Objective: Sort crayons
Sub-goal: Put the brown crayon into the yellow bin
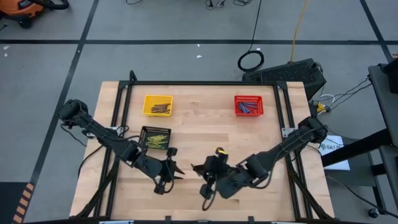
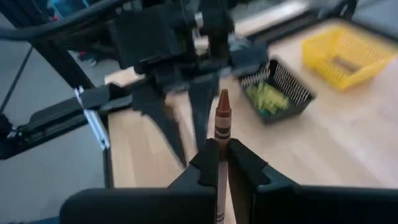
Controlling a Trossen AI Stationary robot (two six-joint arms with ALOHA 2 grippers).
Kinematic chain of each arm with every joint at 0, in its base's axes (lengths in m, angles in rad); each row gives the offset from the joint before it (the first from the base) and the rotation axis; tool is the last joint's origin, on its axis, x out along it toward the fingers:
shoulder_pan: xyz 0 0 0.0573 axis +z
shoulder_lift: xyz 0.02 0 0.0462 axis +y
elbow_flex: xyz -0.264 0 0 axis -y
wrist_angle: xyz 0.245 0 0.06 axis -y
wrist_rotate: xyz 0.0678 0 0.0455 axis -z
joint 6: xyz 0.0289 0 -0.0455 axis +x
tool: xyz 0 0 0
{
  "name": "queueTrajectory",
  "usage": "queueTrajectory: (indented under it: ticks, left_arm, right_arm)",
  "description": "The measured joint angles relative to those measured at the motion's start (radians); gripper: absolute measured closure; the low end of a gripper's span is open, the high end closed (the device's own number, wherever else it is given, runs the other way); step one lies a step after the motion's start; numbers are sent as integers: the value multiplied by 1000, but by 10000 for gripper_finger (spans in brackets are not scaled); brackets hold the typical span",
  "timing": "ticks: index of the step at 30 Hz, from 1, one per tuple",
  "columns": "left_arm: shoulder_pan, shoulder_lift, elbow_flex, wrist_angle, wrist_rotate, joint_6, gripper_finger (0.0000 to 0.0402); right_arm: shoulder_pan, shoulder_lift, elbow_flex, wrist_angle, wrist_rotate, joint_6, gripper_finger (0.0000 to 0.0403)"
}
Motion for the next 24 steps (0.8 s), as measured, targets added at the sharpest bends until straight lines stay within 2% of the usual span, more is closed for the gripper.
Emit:
queueTrajectory:
  ticks: [4, 8, 12, 15, 24]
  left_arm:
    - [0, 0, 0, 160, 4, -17, 324]
    - [0, 0, 0, 270, 8, -17, 324]
    - [12, 0, 0, 304, 8, -28, 324]
    - [22, 0, 0, 319, 12, -92, 324]
    - [26, 0, 0, 419, 91, -149, 324]
  right_arm:
    - [35, -31, 0, 15, 77, -71, 403]
    - [64, -30, 0, 61, 78, -145, 403]
    - [80, -28, 0, 117, 79, -204, 403]
    - [84, -28, 0, 161, 79, -246, 403]
    - [83, -28, 0, 225, 77, -305, 403]
